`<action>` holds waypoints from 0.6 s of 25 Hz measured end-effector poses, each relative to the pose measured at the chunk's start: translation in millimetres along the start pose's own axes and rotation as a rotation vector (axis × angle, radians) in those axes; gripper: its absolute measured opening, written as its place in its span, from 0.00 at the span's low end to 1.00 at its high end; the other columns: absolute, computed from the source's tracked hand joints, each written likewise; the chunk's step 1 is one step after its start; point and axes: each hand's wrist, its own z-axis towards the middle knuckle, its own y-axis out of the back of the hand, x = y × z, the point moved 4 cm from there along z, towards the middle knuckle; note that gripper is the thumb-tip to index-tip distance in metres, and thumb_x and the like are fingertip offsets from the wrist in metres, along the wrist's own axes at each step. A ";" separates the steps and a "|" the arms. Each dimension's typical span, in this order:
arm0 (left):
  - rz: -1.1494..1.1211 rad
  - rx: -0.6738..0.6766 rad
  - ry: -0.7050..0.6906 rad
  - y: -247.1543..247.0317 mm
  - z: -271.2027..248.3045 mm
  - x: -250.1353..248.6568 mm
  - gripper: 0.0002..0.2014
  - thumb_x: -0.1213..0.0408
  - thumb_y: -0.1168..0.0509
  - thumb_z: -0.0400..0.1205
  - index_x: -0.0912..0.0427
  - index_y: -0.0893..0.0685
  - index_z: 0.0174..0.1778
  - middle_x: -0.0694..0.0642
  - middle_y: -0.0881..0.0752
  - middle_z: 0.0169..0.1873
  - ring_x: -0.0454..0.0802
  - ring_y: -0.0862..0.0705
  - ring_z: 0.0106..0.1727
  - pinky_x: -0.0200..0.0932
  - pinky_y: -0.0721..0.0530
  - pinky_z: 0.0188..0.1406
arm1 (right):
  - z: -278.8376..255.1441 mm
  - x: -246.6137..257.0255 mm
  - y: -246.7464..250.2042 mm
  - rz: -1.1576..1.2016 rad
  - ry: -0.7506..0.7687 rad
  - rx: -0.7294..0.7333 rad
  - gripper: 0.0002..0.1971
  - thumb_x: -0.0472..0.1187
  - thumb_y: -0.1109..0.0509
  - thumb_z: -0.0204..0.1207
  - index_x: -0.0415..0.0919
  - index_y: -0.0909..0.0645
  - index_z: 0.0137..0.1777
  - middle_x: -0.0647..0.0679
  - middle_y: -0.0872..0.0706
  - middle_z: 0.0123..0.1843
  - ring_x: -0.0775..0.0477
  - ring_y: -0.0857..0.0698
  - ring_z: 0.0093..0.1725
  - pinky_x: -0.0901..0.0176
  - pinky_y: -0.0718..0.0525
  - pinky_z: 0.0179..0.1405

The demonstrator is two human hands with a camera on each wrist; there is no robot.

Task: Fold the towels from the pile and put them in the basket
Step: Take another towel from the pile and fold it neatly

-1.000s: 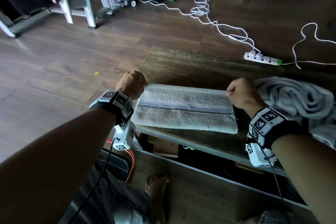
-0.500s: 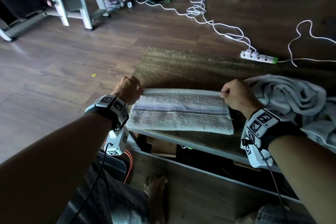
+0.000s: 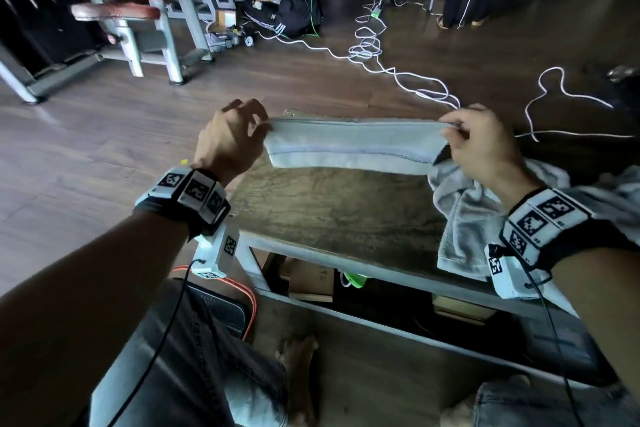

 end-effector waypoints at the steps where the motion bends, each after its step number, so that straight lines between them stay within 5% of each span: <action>1: -0.018 -0.037 -0.005 4.5 -10.8 -2.8 0.07 0.51 0.36 0.79 0.46 0.21 0.49 0.50 0.15 0.45 0.59 0.15 0.43 0.53 0.14 0.38 | -9.2 0.4 5.3 0.014 0.039 -0.044 0.09 0.32 0.28 0.76 0.36 0.12 0.54 0.48 0.17 0.48 0.44 0.15 0.47 0.56 0.19 0.52; 3: -0.048 -0.027 -0.023 -1.6 -39.6 -0.9 0.05 0.52 0.37 0.82 0.47 0.22 0.50 0.51 0.17 0.44 0.58 0.15 0.39 0.52 0.15 0.33 | -35.3 -8.5 1.9 0.015 0.053 -0.017 0.08 0.32 0.27 0.74 0.42 0.13 0.50 0.47 0.17 0.48 0.45 0.16 0.43 0.53 0.18 0.49; 7: -0.028 0.232 0.063 -50.6 -116.2 24.7 0.07 0.63 0.41 0.82 0.48 0.21 0.52 0.56 0.19 0.47 0.59 0.16 0.39 0.56 0.13 0.34 | -110.3 -41.7 -43.1 -0.029 -0.241 0.627 0.13 0.30 0.23 0.71 0.51 0.17 0.44 0.49 0.15 0.42 0.50 0.17 0.39 0.56 0.19 0.43; 8: -0.053 0.262 0.119 -62.3 -131.2 32.3 0.07 0.62 0.42 0.81 0.49 0.21 0.51 0.57 0.18 0.47 0.59 0.15 0.39 0.57 0.12 0.35 | -123.3 -47.4 -49.9 -0.019 -0.292 0.638 0.11 0.31 0.23 0.72 0.49 0.17 0.46 0.50 0.14 0.41 0.51 0.17 0.39 0.57 0.19 0.43; 11: -0.116 0.235 0.284 -82.7 -147.6 44.6 0.07 0.57 0.38 0.77 0.55 0.21 0.47 0.59 0.15 0.45 0.62 0.15 0.46 0.57 0.14 0.44 | -129.8 -44.4 -55.1 -0.090 -0.317 0.372 0.04 0.41 0.26 0.76 0.42 0.17 0.42 0.48 0.13 0.36 0.47 0.15 0.37 0.55 0.18 0.41; 15: -0.086 0.241 0.482 -83.1 -134.9 34.4 0.19 0.45 0.36 0.80 0.60 0.20 0.47 0.63 0.14 0.48 0.65 0.17 0.53 0.53 0.19 0.50 | -126.6 -30.0 -58.1 -0.251 -0.380 0.335 0.19 0.45 0.29 0.78 0.39 0.24 0.26 0.42 0.19 0.25 0.41 0.19 0.29 0.56 0.26 0.31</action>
